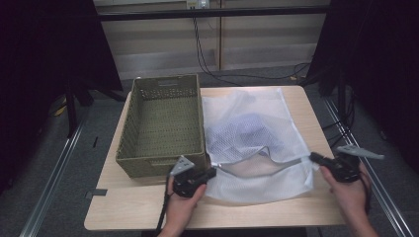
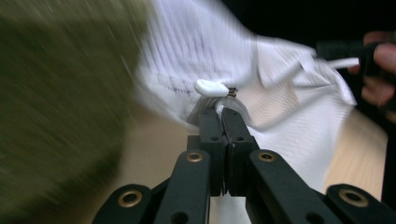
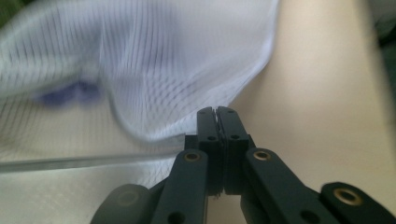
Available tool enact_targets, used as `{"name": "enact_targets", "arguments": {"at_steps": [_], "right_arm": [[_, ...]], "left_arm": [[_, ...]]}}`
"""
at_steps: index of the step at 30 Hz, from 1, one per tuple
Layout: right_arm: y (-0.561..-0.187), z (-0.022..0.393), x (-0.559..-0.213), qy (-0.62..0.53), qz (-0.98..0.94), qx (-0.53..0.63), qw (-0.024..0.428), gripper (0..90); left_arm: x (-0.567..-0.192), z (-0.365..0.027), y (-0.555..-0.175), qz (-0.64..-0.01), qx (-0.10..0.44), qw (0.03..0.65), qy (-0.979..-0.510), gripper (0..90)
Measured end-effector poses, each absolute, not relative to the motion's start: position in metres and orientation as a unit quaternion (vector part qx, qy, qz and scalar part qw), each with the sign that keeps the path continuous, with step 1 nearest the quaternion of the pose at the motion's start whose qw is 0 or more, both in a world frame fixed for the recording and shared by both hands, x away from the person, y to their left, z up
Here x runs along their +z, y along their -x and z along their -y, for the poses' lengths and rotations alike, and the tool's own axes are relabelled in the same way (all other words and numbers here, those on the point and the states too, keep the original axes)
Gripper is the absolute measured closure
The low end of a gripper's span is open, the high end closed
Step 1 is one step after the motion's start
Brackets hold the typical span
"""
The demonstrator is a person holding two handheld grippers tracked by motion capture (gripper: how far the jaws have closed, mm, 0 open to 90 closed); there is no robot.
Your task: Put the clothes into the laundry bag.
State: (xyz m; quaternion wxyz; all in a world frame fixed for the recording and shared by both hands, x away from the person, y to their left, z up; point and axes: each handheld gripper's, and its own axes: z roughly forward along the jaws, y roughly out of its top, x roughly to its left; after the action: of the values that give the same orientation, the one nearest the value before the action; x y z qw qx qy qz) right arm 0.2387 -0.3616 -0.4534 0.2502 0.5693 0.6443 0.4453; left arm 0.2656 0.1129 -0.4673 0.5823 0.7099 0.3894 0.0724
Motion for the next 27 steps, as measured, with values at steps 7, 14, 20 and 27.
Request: {"name": "enact_targets", "arguments": {"at_steps": [7, 14, 20, 27], "right_arm": [[-0.232, 0.371, -0.456, -0.572, -0.657, 0.401, 0.284, 90.0], [-0.231, 0.383, -0.473, -0.602, -0.655, 0.380, 0.254, 79.5], [-0.226, 0.380, -0.471, -0.582, -0.640, 0.428, 0.261, 64.6], [-0.240, 0.354, -0.502, -0.557, -0.701, 0.395, 0.206, 86.3]], "left_arm": [[-0.480, -0.122, -0.268, -0.397, 0.042, 0.549, -0.735, 88.5], [-0.493, -0.128, -0.271, -0.420, 0.039, 0.520, -0.743, 49.4], [-0.496, -0.118, -0.266, -0.413, 0.060, 0.516, -0.748, 50.4], [-0.507, -0.096, -0.267, -0.404, 0.080, 0.451, -0.792, 77.6]]}}
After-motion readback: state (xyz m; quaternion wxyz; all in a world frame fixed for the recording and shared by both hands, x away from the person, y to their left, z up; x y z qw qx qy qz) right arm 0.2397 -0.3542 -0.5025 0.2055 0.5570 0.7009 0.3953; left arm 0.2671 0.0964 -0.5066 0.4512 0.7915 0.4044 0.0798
